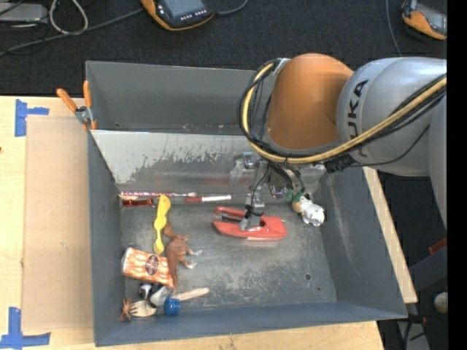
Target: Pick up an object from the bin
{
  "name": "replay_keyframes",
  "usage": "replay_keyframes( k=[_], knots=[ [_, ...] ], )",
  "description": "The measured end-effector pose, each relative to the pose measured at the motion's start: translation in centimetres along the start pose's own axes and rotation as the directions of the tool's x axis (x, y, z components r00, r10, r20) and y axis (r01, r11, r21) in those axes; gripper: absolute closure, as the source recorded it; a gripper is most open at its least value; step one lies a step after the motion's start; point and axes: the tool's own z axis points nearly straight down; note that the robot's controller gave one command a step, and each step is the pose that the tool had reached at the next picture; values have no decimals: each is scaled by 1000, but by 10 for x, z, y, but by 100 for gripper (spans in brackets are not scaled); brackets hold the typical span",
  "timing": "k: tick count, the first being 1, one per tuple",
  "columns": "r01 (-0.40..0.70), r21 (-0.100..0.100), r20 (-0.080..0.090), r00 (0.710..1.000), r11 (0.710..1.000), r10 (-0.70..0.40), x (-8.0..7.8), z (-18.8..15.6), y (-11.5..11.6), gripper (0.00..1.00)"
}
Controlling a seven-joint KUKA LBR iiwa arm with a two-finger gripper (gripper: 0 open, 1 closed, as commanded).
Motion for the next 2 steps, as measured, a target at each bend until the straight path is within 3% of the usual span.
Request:
replay_keyframes(
  k=[1, 2],
  knots=[
    [67, 0, 1, 998, 998, -67, -2, 77, -29, 0],
    [207, -3, 15, 978, 978, -207, -8, 111, -22, 100]
  ],
)
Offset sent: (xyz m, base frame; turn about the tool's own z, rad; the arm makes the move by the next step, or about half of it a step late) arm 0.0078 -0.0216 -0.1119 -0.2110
